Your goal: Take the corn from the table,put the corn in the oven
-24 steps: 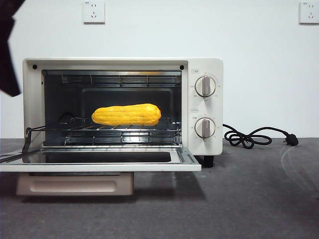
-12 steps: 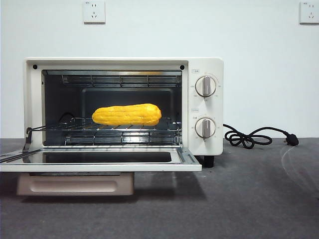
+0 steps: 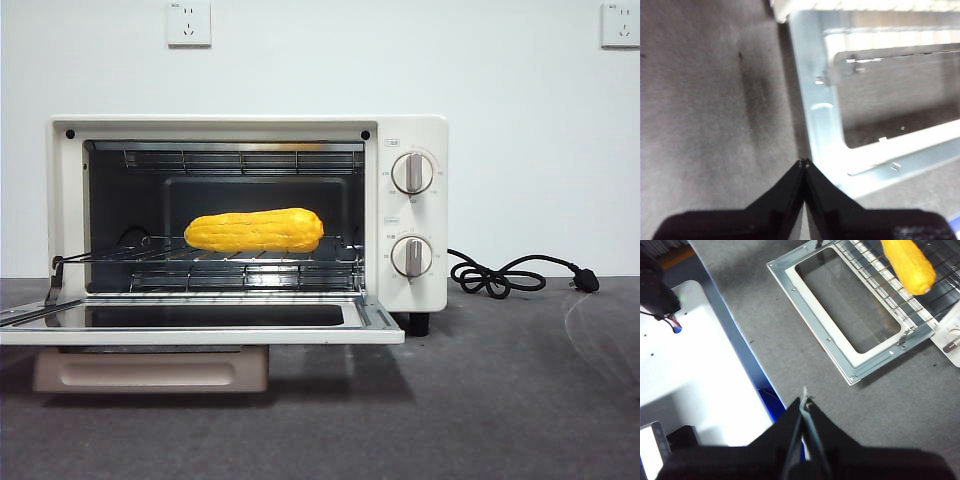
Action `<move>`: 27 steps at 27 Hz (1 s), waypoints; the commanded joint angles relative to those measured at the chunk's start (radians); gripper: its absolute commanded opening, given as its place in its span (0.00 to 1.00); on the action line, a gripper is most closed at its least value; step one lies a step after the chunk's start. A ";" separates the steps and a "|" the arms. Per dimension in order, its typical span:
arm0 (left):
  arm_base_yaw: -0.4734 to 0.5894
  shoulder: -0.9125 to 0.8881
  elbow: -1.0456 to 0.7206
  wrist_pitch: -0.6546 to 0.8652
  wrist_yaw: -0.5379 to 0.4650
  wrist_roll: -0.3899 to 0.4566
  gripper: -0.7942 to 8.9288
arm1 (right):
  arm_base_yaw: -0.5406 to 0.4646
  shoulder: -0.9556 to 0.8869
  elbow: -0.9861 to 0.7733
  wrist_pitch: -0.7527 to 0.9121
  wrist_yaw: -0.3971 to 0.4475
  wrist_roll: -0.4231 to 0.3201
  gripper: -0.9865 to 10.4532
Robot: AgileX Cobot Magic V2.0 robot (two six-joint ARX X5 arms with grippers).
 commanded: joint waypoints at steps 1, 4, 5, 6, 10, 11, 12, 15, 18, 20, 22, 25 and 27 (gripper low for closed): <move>0.002 0.063 -0.001 0.021 0.005 0.001 0.07 | -0.012 0.003 0.003 0.004 -0.004 -0.013 0.08; 0.002 0.114 -0.001 0.050 0.004 0.001 0.07 | -0.019 0.003 0.003 0.004 -0.002 -0.018 0.08; 0.002 0.130 -0.001 0.064 0.004 0.000 0.07 | -0.019 0.003 0.003 0.005 -0.002 -0.019 0.08; 0.002 0.143 -0.001 0.077 0.004 -0.001 0.07 | -0.019 0.003 0.003 0.006 -0.001 -0.019 0.08; 0.002 0.179 -0.001 0.124 0.004 -0.018 0.07 | -0.019 0.006 0.003 0.018 0.000 -0.024 0.08; 0.002 0.186 -0.001 0.135 0.004 -0.018 0.07 | -0.019 0.009 0.003 0.020 0.000 -0.028 0.08; 0.002 0.191 -0.001 0.143 0.004 -0.018 0.07 | -0.020 0.010 0.003 0.020 0.000 -0.033 0.08; 0.002 0.208 -0.001 0.155 0.005 -0.018 0.07 | -0.034 0.019 0.003 0.020 -0.001 -0.038 0.08; -0.001 0.231 -0.001 0.161 0.006 -0.018 0.07 | -0.050 0.033 0.003 0.022 0.000 -0.039 0.08; -0.006 0.244 -0.001 0.157 0.006 -0.018 0.07 | -0.061 0.040 0.003 0.023 -0.001 -0.042 0.08; -0.009 0.257 -0.001 0.153 0.017 -0.018 0.07 | -0.076 0.043 0.003 0.023 -0.001 -0.045 0.08; -0.016 0.272 -0.001 0.149 0.078 -0.017 0.07 | -0.089 0.048 0.003 0.025 -0.004 -0.047 0.08; -0.020 0.280 -0.001 0.145 0.128 -0.014 0.07 | -0.094 0.048 0.003 0.031 -0.004 -0.056 0.08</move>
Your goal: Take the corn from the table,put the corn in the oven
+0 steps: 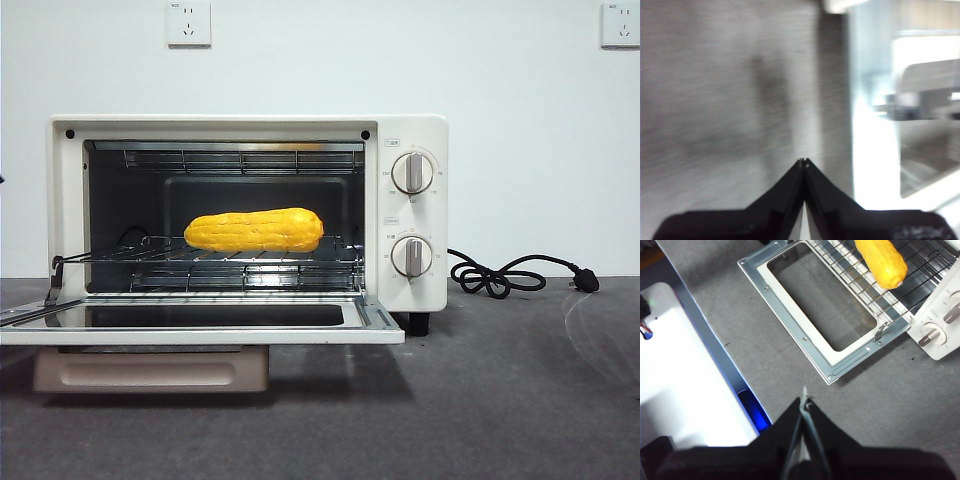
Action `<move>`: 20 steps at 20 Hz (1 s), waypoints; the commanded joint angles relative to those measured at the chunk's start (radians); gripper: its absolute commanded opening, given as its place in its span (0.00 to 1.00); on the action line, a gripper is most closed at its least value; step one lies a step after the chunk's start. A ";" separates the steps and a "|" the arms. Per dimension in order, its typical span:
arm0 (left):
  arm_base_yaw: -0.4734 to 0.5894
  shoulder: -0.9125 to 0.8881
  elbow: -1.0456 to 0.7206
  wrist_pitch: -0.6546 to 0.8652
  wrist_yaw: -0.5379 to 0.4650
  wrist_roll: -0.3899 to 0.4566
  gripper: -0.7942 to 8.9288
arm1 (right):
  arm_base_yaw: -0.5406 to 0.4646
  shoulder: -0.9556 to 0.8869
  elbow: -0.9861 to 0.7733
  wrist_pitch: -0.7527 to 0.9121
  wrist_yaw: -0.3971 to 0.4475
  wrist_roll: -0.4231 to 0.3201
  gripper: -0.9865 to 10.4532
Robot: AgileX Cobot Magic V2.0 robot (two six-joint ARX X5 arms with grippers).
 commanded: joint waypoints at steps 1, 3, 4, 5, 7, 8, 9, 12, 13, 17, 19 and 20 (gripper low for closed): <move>-0.010 0.016 -0.001 -0.010 0.060 -0.002 0.07 | -0.006 0.002 0.003 0.017 -0.004 -0.021 0.08; -0.021 0.018 -0.001 -0.018 0.072 -0.002 0.07 | -0.008 0.002 0.003 0.027 -0.004 -0.021 0.08; -0.027 0.018 -0.001 -0.023 0.072 -0.001 0.07 | -0.008 0.002 0.003 0.031 -0.004 -0.021 0.08; -0.032 0.018 -0.001 -0.032 0.072 0.007 0.07 | -0.010 0.002 0.003 0.037 -0.004 -0.021 0.08; -0.041 0.018 -0.001 -0.055 0.071 0.020 0.07 | -0.014 0.002 0.003 0.045 -0.004 -0.021 0.08; -0.047 0.018 -0.001 -0.068 0.071 0.022 0.07 | -0.014 0.002 0.003 0.048 -0.004 -0.021 0.08; -0.053 0.018 -0.001 -0.077 0.071 0.024 0.07 | -0.014 0.002 0.003 0.053 -0.004 -0.021 0.08; -0.058 0.018 -0.001 -0.109 0.073 0.025 0.07 | -0.014 0.002 0.003 0.060 -0.004 -0.021 0.08; -0.061 0.018 -0.001 -0.120 0.080 0.025 0.07 | -0.014 0.002 0.003 0.060 -0.004 -0.021 0.08; -0.066 0.018 -0.001 -0.157 0.135 0.047 0.07 | -0.014 0.002 0.003 0.060 -0.004 -0.021 0.08; -0.067 0.018 -0.001 -0.168 0.182 0.051 0.07 | -0.014 0.002 0.003 0.060 -0.004 -0.020 0.08; -0.068 0.018 -0.001 -0.174 0.207 0.055 0.07 | -0.014 0.002 0.003 0.060 -0.004 -0.020 0.08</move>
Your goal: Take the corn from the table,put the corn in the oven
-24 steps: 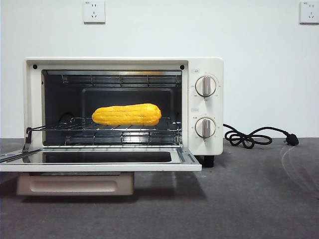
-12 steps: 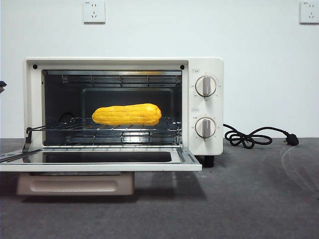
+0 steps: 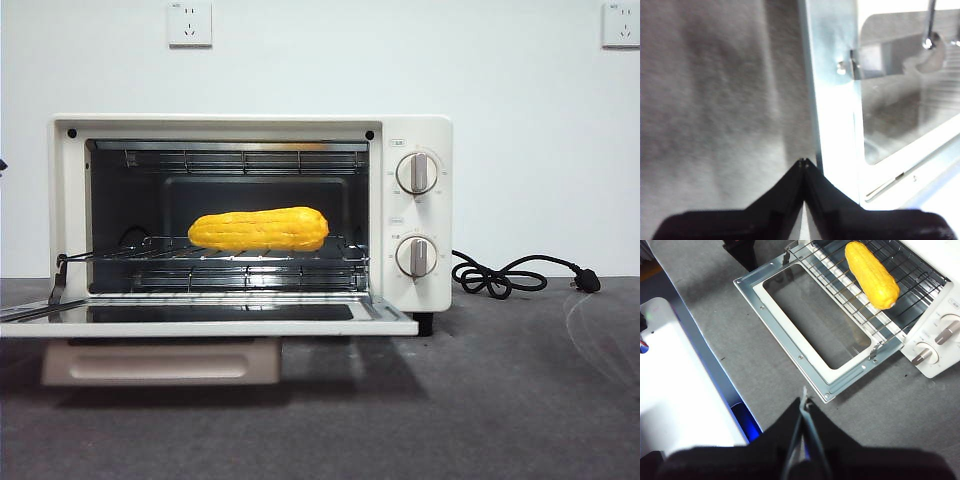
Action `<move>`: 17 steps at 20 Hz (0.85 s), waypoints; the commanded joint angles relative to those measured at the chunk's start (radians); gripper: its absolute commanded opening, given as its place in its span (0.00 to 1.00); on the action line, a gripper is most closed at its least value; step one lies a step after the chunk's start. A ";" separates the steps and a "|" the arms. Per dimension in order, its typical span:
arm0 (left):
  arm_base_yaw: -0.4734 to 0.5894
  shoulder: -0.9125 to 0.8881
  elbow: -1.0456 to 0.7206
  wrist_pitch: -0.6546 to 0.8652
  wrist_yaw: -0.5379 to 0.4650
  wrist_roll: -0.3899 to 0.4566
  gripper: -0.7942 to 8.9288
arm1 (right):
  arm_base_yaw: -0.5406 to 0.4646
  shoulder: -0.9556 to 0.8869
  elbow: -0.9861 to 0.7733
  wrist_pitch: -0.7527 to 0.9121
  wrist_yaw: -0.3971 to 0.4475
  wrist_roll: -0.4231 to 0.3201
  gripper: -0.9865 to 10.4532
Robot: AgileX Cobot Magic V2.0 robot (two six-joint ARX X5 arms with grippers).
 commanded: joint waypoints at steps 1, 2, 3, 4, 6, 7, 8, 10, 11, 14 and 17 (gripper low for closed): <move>-0.021 0.010 -0.001 -0.030 0.149 0.042 0.07 | -0.002 0.002 0.003 0.009 -0.003 -0.004 0.08; -0.021 0.010 -0.001 -0.032 0.172 0.045 0.07 | -0.002 0.002 0.003 0.009 -0.003 -0.004 0.08; -0.021 0.009 -0.001 -0.035 0.197 0.048 0.07 | -0.002 0.002 0.003 0.009 -0.003 -0.004 0.08; -0.021 0.009 -0.001 -0.039 0.219 0.049 0.07 | -0.002 0.002 0.003 0.008 -0.003 -0.002 0.08; -0.021 0.008 -0.001 -0.044 0.253 0.049 0.07 | -0.002 0.002 0.003 0.007 -0.003 0.000 0.08; -0.021 0.008 -0.001 -0.046 0.267 0.049 0.07 | -0.002 0.002 0.003 0.007 -0.003 0.000 0.08; -0.021 0.007 -0.001 -0.047 0.281 0.049 0.07 | -0.002 0.002 0.003 0.007 -0.003 0.000 0.08; -0.021 0.003 -0.001 -0.048 0.303 0.049 0.07 | -0.002 0.002 0.003 0.007 -0.003 0.000 0.08; -0.021 -0.001 0.000 -0.050 0.310 0.049 0.07 | -0.002 0.002 0.003 0.007 -0.003 0.000 0.08; -0.020 -0.016 0.000 -0.047 0.312 0.049 0.07 | -0.002 0.002 0.003 0.006 -0.003 0.000 0.08; -0.017 -0.032 0.000 -0.039 0.340 0.049 0.07 | -0.002 0.002 0.003 0.004 -0.003 0.000 0.08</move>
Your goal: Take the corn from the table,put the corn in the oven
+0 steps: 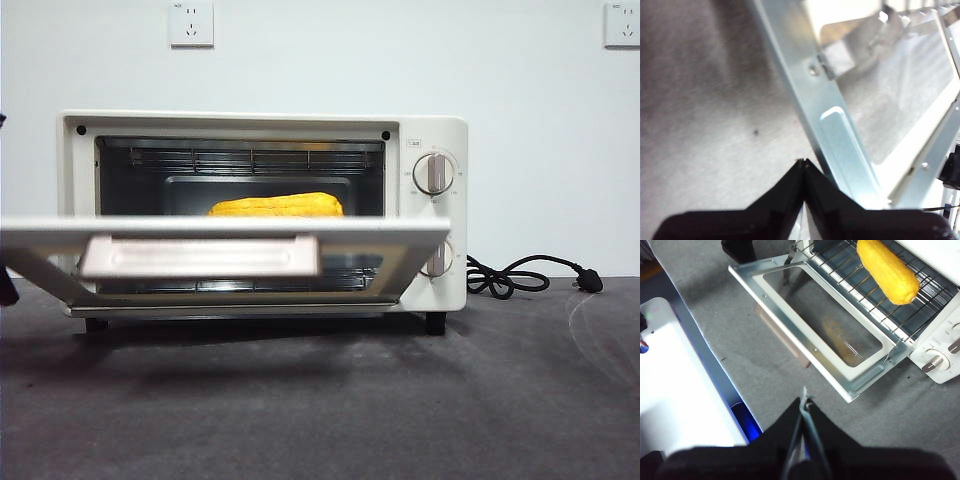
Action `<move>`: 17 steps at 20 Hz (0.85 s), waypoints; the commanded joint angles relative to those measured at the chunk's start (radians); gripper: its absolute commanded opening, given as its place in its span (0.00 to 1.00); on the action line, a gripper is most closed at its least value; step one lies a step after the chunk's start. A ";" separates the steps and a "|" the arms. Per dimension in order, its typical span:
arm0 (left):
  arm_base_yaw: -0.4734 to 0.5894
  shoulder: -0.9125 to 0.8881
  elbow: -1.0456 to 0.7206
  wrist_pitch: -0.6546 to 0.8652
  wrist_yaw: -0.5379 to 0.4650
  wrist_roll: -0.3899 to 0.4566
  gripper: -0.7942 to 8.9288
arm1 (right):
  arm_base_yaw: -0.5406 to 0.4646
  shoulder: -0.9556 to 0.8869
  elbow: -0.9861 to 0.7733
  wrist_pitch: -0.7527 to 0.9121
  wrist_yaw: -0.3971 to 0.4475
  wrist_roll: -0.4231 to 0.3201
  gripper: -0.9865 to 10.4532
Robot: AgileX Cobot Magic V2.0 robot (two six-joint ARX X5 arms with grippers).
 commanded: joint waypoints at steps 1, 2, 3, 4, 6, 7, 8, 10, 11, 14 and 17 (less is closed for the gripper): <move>-0.016 -0.026 0.000 0.016 0.134 0.023 0.07 | -0.002 0.002 0.003 0.005 -0.003 0.000 0.08; -0.013 -0.030 0.001 0.023 0.156 0.023 0.07 | -0.002 0.002 0.003 0.004 -0.003 0.000 0.08; -0.011 -0.036 0.002 0.032 0.182 0.022 0.07 | -0.002 0.002 0.003 0.005 -0.003 0.000 0.08; -0.007 -0.042 0.002 0.045 0.204 0.018 0.07 | -0.002 0.002 0.003 0.004 -0.003 0.000 0.08; 0.003 -0.056 0.002 0.077 0.243 0.002 0.07 | -0.002 0.002 0.003 0.004 -0.003 0.000 0.08; 0.010 -0.064 0.002 0.098 0.258 -0.011 0.07 | -0.002 0.002 0.003 0.004 -0.003 0.000 0.08; 0.018 -0.073 0.002 0.119 0.266 -0.027 0.07 | -0.002 0.002 0.003 0.004 -0.003 0.000 0.08; 0.033 -0.093 0.002 0.193 0.278 -0.087 0.07 | -0.002 0.002 0.003 0.004 -0.003 -0.001 0.08; 0.039 -0.101 0.002 0.235 0.282 -0.119 0.07 | -0.002 0.002 0.003 0.004 -0.003 -0.001 0.08; 0.063 -0.124 0.002 0.387 0.278 -0.240 0.07 | -0.002 0.002 0.003 0.000 -0.003 0.000 0.08; 0.084 -0.148 0.002 0.515 0.241 -0.369 0.07 | -0.002 0.002 0.003 -0.019 -0.003 0.000 0.08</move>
